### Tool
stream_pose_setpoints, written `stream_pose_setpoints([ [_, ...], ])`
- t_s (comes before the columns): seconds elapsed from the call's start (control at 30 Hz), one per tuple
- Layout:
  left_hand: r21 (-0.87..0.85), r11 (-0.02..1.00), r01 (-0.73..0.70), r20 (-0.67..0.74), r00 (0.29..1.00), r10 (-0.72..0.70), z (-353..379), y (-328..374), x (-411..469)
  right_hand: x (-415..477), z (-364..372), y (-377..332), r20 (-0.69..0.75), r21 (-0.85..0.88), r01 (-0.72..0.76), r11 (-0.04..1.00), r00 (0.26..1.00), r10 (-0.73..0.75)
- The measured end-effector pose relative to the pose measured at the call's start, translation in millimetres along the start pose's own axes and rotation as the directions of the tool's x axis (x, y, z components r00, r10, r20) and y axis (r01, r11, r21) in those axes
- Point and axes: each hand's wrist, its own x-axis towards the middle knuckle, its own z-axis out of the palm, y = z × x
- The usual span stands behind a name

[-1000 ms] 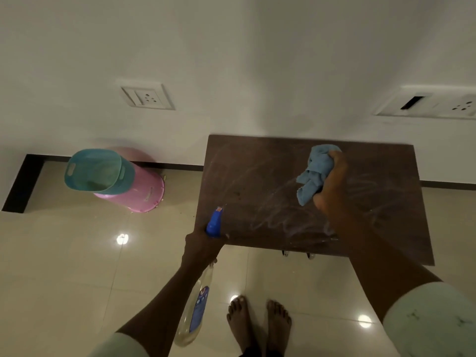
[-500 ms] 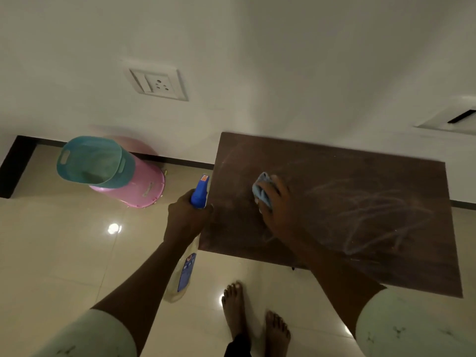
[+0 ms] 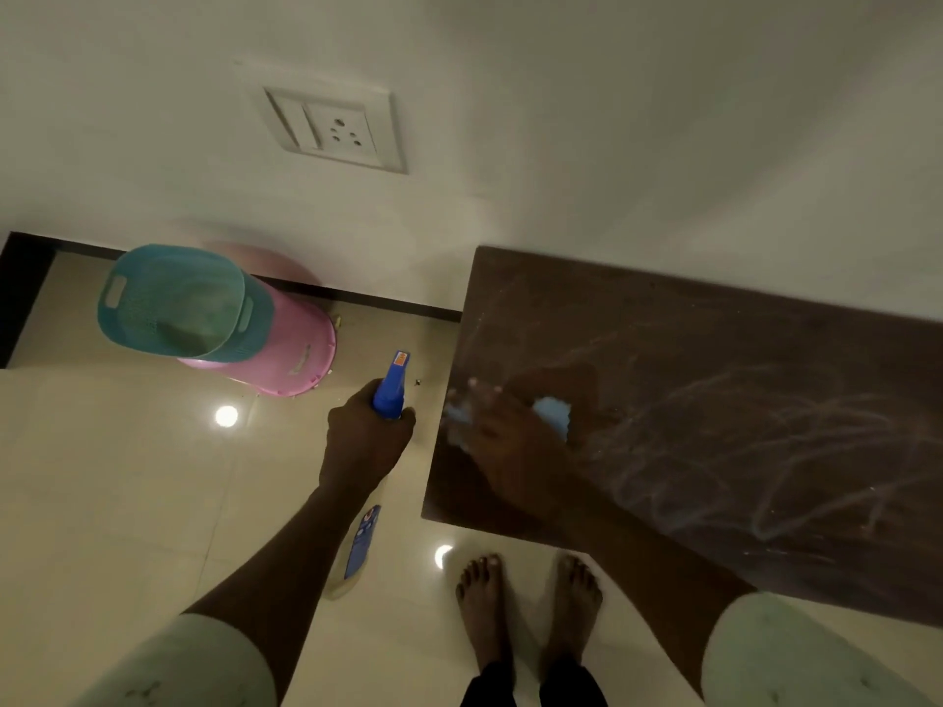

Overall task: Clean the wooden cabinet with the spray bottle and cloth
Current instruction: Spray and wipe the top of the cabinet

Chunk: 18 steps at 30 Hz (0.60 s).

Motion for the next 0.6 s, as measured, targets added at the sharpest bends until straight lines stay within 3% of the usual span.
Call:
stream_pose_setpoints([
  [0.07,0.002,1.000,0.016,-0.029,0.999,-0.016,0.0,-4.9,3.1,17.0,-10.8,15.6,-0.060,0.026,-0.265,0.964,0.962,0.266],
  [0.1,0.007,1.000,0.030,-0.038,0.999,-0.029,-0.5,-7.2,3.1,17.0,-12.1,9.0,-0.063,0.025,-0.288,0.957,0.955,0.289],
  [0.2,0.020,0.998,0.052,-0.049,0.997,-0.051,-0.2,-11.8,0.5,-8.3,-0.8,-42.4,0.093,0.088,-0.118,0.989,0.990,0.110],
  [0.27,0.016,0.999,0.037,-0.044,0.998,-0.037,0.9,-12.2,-1.7,-25.6,12.7,-65.7,0.218,0.236,-0.027,0.971,0.976,-0.025],
  [0.37,-0.003,1.000,0.022,-0.059,0.998,-0.022,2.4,-8.9,-0.3,-10.1,17.9,-49.1,0.140,0.194,0.039,0.980,0.988,-0.067],
  [0.43,-0.013,1.000,0.011,-0.067,0.998,-0.012,4.6,-4.1,0.7,19.9,10.0,-15.2,-0.005,0.140,0.061,0.988,0.998,-0.060],
  [0.5,-0.035,0.999,-0.008,-0.080,0.997,0.005,8.7,2.7,0.4,45.9,-3.2,23.7,-0.080,0.139,-0.122,0.983,0.988,0.134],
  [0.57,-0.036,0.999,-0.037,-0.092,0.995,0.033,12.1,9.8,2.5,55.0,-11.6,39.5,-0.100,0.147,-0.352,0.924,0.924,0.368],
  [0.6,-0.035,0.998,-0.045,-0.101,0.994,0.041,13.4,12.6,3.8,52.3,-12.2,32.3,-0.105,0.160,-0.390,0.907,0.907,0.409],
])
